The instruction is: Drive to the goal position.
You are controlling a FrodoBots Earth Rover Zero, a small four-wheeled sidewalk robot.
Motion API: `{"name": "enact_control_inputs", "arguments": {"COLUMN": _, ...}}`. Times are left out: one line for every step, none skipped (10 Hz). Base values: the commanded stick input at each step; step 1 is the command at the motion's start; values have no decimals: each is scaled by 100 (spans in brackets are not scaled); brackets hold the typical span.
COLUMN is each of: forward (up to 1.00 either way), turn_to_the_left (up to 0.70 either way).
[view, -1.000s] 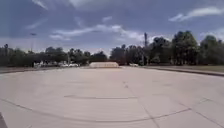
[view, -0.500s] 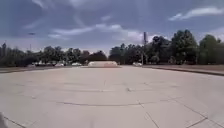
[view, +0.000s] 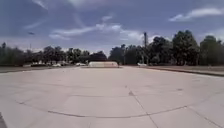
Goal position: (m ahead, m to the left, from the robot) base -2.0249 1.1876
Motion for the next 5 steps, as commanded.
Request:
{"name": "enact_control_inputs", "arguments": {"forward": 70, "turn_to_the_left": 9}}
{"name": "enact_control_inputs", "arguments": {"forward": 70, "turn_to_the_left": 14}}
{"name": "enact_control_inputs", "arguments": {"forward": 70, "turn_to_the_left": 12}}
{"name": "enact_control_inputs", "arguments": {"forward": 70, "turn_to_the_left": 5}}
{"name": "enact_control_inputs", "arguments": {"forward": 70, "turn_to_the_left": 0}}
